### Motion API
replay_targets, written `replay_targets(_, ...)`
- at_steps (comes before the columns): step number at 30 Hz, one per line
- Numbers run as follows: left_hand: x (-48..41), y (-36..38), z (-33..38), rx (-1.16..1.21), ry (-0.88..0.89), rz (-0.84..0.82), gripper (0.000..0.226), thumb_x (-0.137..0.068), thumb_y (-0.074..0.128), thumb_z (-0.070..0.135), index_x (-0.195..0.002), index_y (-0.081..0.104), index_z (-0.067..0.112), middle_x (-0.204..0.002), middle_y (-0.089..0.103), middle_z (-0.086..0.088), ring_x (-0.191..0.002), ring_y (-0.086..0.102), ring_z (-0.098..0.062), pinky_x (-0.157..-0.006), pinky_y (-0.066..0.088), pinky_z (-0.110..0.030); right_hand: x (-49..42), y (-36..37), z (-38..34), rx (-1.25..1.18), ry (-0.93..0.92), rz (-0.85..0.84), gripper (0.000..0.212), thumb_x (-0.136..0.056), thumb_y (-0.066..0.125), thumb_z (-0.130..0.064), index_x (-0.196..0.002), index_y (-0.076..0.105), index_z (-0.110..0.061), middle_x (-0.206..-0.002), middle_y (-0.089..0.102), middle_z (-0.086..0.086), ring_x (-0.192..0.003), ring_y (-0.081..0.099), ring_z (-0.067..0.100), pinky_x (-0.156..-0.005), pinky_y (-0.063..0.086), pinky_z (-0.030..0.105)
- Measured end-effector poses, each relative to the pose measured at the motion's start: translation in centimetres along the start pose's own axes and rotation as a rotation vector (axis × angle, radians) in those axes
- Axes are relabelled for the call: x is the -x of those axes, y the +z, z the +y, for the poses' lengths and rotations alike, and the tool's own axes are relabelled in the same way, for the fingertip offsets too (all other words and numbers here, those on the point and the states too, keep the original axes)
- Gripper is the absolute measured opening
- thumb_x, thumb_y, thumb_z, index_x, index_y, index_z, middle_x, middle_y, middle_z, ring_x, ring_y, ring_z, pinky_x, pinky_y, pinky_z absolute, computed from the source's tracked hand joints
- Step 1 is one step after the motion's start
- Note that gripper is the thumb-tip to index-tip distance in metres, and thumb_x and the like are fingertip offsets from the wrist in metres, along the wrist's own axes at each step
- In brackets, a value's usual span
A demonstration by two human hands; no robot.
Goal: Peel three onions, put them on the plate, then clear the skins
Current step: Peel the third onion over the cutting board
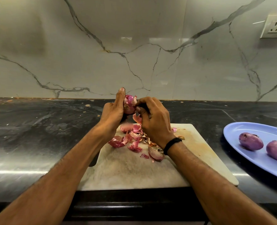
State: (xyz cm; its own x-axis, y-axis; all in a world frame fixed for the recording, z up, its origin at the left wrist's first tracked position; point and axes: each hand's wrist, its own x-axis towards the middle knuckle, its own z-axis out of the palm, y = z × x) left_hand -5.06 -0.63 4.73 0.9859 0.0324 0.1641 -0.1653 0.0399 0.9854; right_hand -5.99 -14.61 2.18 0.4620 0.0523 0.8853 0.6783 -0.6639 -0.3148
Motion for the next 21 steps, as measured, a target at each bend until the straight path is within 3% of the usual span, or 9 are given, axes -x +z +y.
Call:
replay_targets(4, -0.03, 0.00, 0.00, -0.004, 0.027, 0.018, 0.089, -0.092, 0.047, 0.070, -0.112, 0.063, -0.015, -0.086, 0.058, -0.017, -0.074, 0.051, -0.022, -0.074, 0.048, -0.038, -0.10, -0.11, 0.40, 0.041, 0.057, 0.001, 0.012, -0.088, 0.062, -0.003, -0.099, 0.061, -0.007, -0.094, 0.061, 0.005, -0.083, 0.055, 0.013, -0.072, 0.049, 0.020)
replay_targets(8, -0.13, 0.15, 0.09, 0.026, 0.018, 0.049, 0.076, -0.091, 0.051, 0.068, -0.101, 0.072, -0.004, -0.098, 0.072, -0.025, -0.085, 0.064, -0.022, -0.095, 0.054, -0.043, -0.02, -0.13, 0.35, 0.062, 0.120, -0.024, 0.032, -0.080, 0.071, -0.007, -0.110, 0.061, -0.010, -0.110, 0.058, 0.006, -0.097, 0.052, 0.009, -0.083, 0.048, 0.020)
replay_targets(13, 0.24, 0.22, 0.29, -0.012, 0.029, 0.050, 0.064, -0.091, 0.051, 0.069, -0.088, 0.077, 0.011, -0.086, 0.075, -0.012, -0.080, 0.061, -0.020, -0.081, 0.051, -0.039, -0.34, -0.19, 0.04, -0.009, 0.023, 0.044, 0.030, -0.085, 0.071, -0.009, -0.114, 0.062, -0.007, -0.112, 0.058, 0.009, -0.101, 0.055, 0.014, -0.085, 0.052, 0.025)
replay_targets(16, 0.40, 0.33, 0.33, -0.067, 0.054, 0.040, 0.058, -0.093, 0.052, 0.066, -0.080, 0.075, 0.015, -0.063, 0.069, 0.002, -0.061, 0.059, -0.005, -0.073, 0.045, -0.033, -0.18, -0.25, -0.31, -0.010, -0.013, 0.040, 0.029, -0.087, 0.071, -0.013, -0.115, 0.064, -0.007, -0.110, 0.059, 0.009, -0.098, 0.058, 0.016, -0.083, 0.053, 0.025)
replay_targets(18, 0.55, 0.46, 0.32, -0.106, 0.066, 0.028, 0.058, -0.093, 0.052, 0.064, -0.077, 0.074, 0.013, -0.053, 0.063, 0.008, -0.048, 0.055, 0.003, -0.070, 0.043, -0.030, -0.15, -0.29, -0.48, -0.006, -0.028, 0.032, 0.033, -0.088, 0.071, -0.016, -0.119, 0.063, -0.009, -0.108, 0.058, 0.008, -0.096, 0.058, 0.016, -0.082, 0.051, 0.021)
replay_targets(21, 0.71, 0.45, 0.13, -0.125, 0.072, -0.016, 0.067, -0.093, 0.051, 0.066, -0.076, 0.067, 0.004, -0.052, 0.055, 0.004, -0.046, 0.049, -0.004, -0.064, 0.039, -0.028, -0.15, -0.42, -0.34, 0.037, -0.058, 0.018, 0.034, -0.087, 0.072, -0.013, -0.119, 0.064, -0.010, -0.105, 0.057, 0.009, -0.093, 0.054, 0.013, -0.081, 0.043, 0.011)
